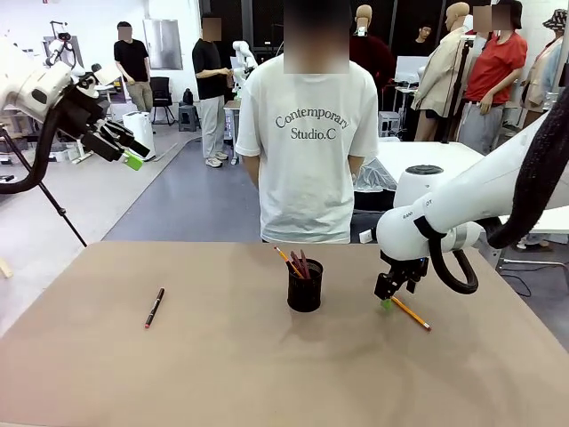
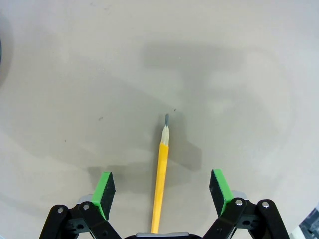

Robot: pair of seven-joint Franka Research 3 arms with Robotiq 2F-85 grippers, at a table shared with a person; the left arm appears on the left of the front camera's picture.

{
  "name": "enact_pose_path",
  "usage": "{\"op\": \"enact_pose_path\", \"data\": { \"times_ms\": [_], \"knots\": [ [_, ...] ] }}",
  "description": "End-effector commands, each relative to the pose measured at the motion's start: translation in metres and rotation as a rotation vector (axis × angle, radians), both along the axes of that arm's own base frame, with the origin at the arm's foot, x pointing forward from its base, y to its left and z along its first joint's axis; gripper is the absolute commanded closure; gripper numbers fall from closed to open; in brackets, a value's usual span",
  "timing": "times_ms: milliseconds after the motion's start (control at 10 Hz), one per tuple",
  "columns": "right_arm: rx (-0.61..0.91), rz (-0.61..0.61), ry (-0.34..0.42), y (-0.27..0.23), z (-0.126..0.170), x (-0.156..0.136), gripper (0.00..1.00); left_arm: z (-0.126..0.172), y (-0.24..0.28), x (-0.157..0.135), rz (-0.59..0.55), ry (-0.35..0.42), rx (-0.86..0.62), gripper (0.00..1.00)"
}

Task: Place the pens into the pen holder.
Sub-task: Pick up a writing instrument from the table and place it into the Pen holder.

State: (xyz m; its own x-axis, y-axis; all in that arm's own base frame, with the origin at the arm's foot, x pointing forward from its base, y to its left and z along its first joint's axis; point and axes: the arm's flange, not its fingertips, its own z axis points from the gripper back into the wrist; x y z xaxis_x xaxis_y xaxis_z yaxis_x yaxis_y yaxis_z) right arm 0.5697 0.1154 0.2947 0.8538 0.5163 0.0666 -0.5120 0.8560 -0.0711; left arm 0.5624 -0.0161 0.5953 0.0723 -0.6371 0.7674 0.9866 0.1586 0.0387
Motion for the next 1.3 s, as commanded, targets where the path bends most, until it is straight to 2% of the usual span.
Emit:
{"op": "enact_pose_path", "data": {
  "times_ms": [0,500,600,1000,1200],
  "knots": [
    [0.022,0.028,0.021,0.000,-0.001,0.014,0.00,0.002,-0.001,-0.001,0.001,-0.002,-0.002,0.03],
    [0.060,0.052,0.046,-0.003,-0.011,0.025,0.00,0.002,-0.001,-0.001,0.001,-0.002,-0.002,0.03],
    [0.083,0.102,0.062,-0.005,-0.010,0.026,0.20,0.002,-0.001,-0.001,0.001,-0.002,-0.002,0.03],
    [0.077,0.084,0.086,-0.004,-0.008,0.026,0.99,0.002,-0.001,-0.001,0.001,-0.002,-0.002,0.03],
    [0.060,0.086,0.097,-0.003,-0.007,0.026,1.00,0.002,-0.001,-0.001,0.001,-0.002,-0.002,0.03]
  ]
}}
